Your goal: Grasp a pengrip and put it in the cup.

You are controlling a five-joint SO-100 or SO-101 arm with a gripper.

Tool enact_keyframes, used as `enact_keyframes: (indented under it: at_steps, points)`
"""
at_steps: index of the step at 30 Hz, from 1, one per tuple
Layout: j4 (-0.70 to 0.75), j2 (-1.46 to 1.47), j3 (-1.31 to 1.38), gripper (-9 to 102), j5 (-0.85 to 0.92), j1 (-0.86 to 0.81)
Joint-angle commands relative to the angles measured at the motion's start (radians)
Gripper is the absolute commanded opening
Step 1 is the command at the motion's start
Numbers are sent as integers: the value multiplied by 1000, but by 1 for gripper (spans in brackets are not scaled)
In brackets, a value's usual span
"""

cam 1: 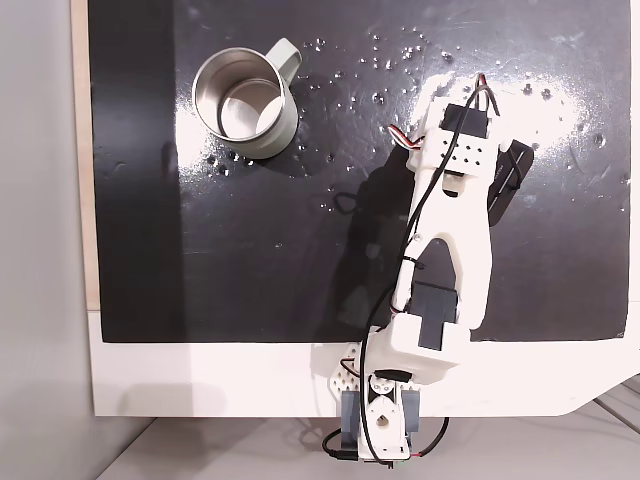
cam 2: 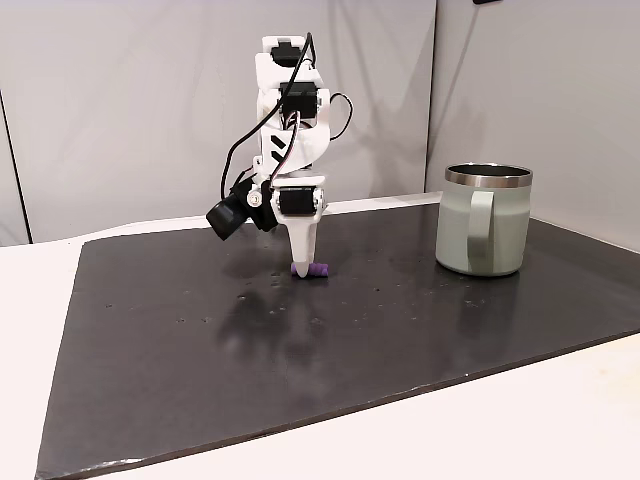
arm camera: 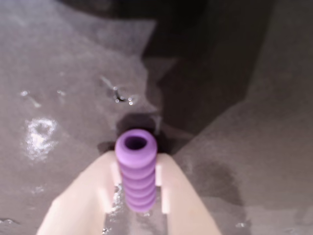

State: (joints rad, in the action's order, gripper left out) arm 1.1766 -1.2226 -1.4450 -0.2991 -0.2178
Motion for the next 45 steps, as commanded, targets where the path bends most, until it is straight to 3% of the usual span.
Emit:
enact_keyframes:
  at_steps: [1,8,16,32,45]
  points:
    - [44,-101,31,0,-3,-3]
    - [198,-359,64,0,17,28]
    - [377,-491,301,0,38,117]
    - [353,-229,669,0,77,515]
    - [319,-32,828,0,120,658]
